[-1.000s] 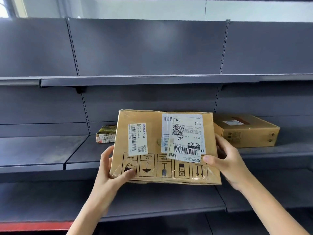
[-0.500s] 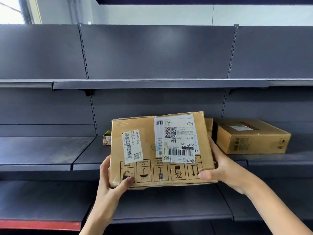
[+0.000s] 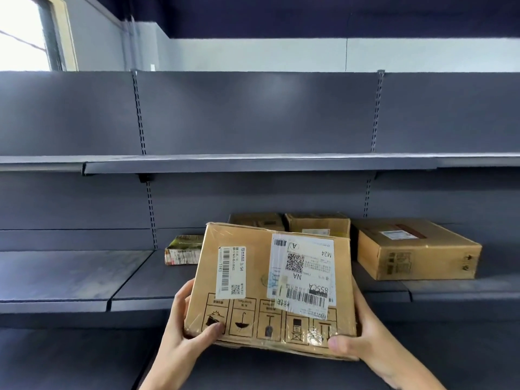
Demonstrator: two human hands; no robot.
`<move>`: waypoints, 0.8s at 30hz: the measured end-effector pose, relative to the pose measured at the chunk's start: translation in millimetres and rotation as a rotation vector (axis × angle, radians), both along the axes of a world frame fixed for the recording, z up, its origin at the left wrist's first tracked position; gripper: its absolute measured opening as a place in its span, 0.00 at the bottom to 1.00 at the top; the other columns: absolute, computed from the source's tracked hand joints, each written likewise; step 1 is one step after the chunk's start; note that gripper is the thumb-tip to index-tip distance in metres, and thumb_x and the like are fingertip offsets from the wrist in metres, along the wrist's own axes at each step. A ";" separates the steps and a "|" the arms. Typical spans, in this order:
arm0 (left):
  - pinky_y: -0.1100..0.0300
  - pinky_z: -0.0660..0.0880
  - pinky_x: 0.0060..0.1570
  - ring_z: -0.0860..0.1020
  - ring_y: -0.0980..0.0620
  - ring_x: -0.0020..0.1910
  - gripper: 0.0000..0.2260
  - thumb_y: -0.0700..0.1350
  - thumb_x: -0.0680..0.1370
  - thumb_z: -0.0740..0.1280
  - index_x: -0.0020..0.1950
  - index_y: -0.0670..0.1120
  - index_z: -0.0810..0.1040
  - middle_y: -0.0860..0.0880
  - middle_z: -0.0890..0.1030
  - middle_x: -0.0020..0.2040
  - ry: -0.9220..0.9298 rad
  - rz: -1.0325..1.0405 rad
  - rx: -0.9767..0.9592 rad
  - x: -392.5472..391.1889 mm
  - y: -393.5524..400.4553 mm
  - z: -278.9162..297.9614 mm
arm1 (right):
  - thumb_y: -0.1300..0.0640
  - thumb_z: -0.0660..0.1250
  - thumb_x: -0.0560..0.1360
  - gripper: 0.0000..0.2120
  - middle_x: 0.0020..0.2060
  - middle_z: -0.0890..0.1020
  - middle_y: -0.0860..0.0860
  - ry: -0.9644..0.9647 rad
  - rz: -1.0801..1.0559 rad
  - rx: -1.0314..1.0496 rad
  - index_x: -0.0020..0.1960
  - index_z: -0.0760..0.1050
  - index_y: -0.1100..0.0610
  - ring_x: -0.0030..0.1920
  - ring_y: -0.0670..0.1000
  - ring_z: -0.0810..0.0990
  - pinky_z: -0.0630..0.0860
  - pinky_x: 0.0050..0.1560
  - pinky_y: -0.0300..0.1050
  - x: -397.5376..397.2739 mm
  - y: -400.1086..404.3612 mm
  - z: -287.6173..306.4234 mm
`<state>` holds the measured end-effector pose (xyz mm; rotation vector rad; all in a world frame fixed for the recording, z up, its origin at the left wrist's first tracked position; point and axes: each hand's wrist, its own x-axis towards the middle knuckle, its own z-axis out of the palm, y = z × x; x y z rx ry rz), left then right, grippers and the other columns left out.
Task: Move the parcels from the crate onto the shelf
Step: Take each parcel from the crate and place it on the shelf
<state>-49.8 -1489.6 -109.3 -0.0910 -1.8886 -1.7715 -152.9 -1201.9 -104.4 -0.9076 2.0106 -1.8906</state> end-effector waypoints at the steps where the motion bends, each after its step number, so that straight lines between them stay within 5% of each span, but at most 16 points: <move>1: 0.68 0.79 0.38 0.82 0.55 0.49 0.32 0.38 0.63 0.76 0.61 0.60 0.70 0.54 0.82 0.52 -0.007 0.001 0.001 -1.5 0.1 -2.0 | 0.52 0.80 0.56 0.56 0.62 0.76 0.39 -0.006 0.004 -0.004 0.69 0.47 0.30 0.62 0.45 0.77 0.77 0.53 0.37 -0.4 0.1 -1.0; 9: 0.65 0.79 0.38 0.83 0.52 0.48 0.34 0.38 0.60 0.73 0.62 0.57 0.69 0.46 0.82 0.50 -0.057 -0.008 0.004 -10.7 1.1 -11.2 | 0.57 0.78 0.55 0.54 0.61 0.78 0.40 -0.031 0.028 -0.039 0.70 0.51 0.36 0.61 0.43 0.77 0.77 0.51 0.34 -2.0 -2.0 -12.3; 14: 0.68 0.78 0.39 0.82 0.53 0.49 0.32 0.33 0.66 0.75 0.64 0.56 0.68 0.44 0.80 0.54 -0.058 0.009 0.004 -12.5 -0.6 -13.5 | 0.54 0.78 0.55 0.54 0.64 0.75 0.43 -0.015 0.023 -0.052 0.71 0.51 0.35 0.65 0.48 0.75 0.76 0.58 0.44 -5.7 -8.0 -17.4; 17: 0.69 0.78 0.38 0.82 0.56 0.48 0.32 0.28 0.68 0.70 0.62 0.58 0.68 0.45 0.80 0.54 -0.059 0.028 -0.012 -13.6 -3.9 -9.1 | 0.54 0.78 0.56 0.52 0.64 0.75 0.43 0.006 0.025 -0.041 0.70 0.52 0.32 0.65 0.48 0.75 0.76 0.58 0.42 -9.4 -11.0 -15.4; 24: 0.72 0.77 0.39 0.81 0.60 0.47 0.34 0.26 0.70 0.67 0.59 0.64 0.69 0.57 0.81 0.52 -0.038 0.075 -0.062 -14.9 -13.5 3.3 | 0.51 0.78 0.56 0.53 0.64 0.75 0.43 0.077 -0.028 -0.013 0.70 0.51 0.31 0.65 0.47 0.74 0.71 0.66 0.56 -14.4 -18.7 -6.1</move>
